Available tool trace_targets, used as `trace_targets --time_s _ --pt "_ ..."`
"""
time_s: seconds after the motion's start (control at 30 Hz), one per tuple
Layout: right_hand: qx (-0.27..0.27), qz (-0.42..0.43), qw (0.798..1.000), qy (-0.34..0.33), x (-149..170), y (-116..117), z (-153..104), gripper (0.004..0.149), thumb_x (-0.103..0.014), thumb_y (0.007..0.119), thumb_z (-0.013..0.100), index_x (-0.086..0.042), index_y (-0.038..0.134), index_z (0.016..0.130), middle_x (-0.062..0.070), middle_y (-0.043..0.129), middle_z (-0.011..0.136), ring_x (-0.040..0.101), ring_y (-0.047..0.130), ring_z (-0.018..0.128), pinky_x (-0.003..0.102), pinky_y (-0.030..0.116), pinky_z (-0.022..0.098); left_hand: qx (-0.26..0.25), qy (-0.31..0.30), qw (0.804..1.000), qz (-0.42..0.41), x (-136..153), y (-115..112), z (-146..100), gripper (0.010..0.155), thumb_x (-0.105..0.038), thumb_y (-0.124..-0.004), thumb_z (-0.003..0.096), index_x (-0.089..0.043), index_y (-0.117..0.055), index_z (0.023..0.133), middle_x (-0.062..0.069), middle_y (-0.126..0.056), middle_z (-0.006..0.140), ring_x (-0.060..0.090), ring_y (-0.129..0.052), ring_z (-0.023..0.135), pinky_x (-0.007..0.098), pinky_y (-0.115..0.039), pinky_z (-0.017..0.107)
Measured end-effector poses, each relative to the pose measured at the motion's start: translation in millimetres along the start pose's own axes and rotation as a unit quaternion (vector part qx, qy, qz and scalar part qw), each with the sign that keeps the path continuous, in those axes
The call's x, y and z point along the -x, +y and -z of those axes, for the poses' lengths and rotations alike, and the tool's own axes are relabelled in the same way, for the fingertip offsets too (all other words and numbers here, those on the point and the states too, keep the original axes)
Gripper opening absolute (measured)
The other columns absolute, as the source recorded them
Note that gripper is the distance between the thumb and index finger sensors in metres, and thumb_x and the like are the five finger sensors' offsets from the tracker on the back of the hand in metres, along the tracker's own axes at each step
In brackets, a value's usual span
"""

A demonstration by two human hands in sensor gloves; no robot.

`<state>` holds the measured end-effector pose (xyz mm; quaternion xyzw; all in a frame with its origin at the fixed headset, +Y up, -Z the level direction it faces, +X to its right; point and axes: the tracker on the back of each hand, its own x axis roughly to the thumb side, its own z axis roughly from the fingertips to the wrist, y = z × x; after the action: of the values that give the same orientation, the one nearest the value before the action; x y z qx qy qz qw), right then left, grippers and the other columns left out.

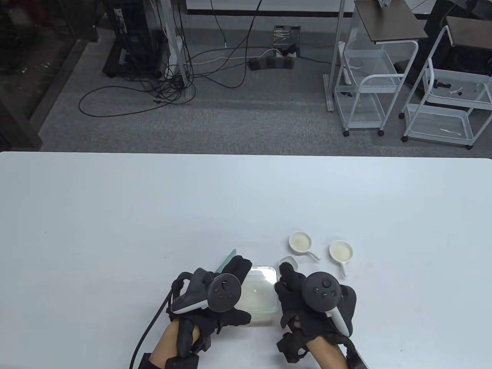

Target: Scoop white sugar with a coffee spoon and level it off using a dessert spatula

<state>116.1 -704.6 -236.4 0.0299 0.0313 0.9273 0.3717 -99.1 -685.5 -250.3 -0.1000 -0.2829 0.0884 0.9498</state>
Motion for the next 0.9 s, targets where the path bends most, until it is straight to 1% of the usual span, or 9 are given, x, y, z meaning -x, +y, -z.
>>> trace_targets --time_s 0.27,0.6,0.7,0.8,0.9 --pt "-0.021 -0.039 0.999 0.019 2.2 10.1 2.3 0.056 -0.025 0.078 0.047 -0.003 0.065 0.097 0.024 0.083 0.082 0.040 0.091 0.062 0.077 0.057 0.058 0.036 0.016 0.999 0.027 0.3 -10.9 7.6 0.117 -0.072 -0.090 0.0248 -0.019 -0.037 0.115 0.012 -0.046 0.123 0.023 -0.096 0.077 0.060 -0.072 0.066" --pt "-0.035 -0.060 0.997 0.028 2.2 15.7 3.2 0.057 -0.026 0.078 0.047 -0.004 0.064 0.098 0.025 0.082 0.083 0.040 0.090 0.063 0.077 0.057 0.058 0.065 0.026 0.997 0.017 4.2 -18.7 12.3 0.116 -0.072 -0.088 0.0254 -0.019 -0.036 0.115 0.012 -0.045 0.123 0.023 -0.095 0.078 0.062 -0.070 0.067" --pt "-0.037 -0.063 0.997 0.027 1.9 17.3 3.6 0.057 -0.026 0.078 0.047 -0.004 0.065 0.097 0.025 0.082 0.083 0.040 0.090 0.063 0.077 0.056 0.058 0.087 0.032 0.996 0.008 7.1 -20.4 13.7 0.115 -0.072 -0.088 0.0263 -0.021 -0.034 0.115 0.010 -0.042 0.124 0.024 -0.094 0.082 0.062 -0.068 0.068" --pt "-0.040 -0.067 0.997 0.028 1.4 18.8 3.4 0.057 -0.026 0.078 0.047 -0.004 0.065 0.097 0.025 0.082 0.083 0.041 0.090 0.063 0.077 0.056 0.058 0.093 0.031 0.995 -0.008 11.2 -21.3 14.1 0.115 -0.072 -0.088 0.0263 -0.023 -0.034 0.115 0.010 -0.041 0.124 0.024 -0.092 0.084 0.063 -0.067 0.068" --pt "-0.045 -0.070 0.996 0.031 1.3 20.2 3.1 0.057 -0.025 0.078 0.047 -0.004 0.065 0.097 0.025 0.082 0.083 0.041 0.089 0.063 0.077 0.056 0.058 0.099 0.032 0.995 -0.008 11.2 -20.7 14.3 0.114 -0.072 -0.088 0.0272 -0.024 -0.033 0.115 0.009 -0.039 0.124 0.025 -0.090 0.086 0.064 -0.066 0.069"
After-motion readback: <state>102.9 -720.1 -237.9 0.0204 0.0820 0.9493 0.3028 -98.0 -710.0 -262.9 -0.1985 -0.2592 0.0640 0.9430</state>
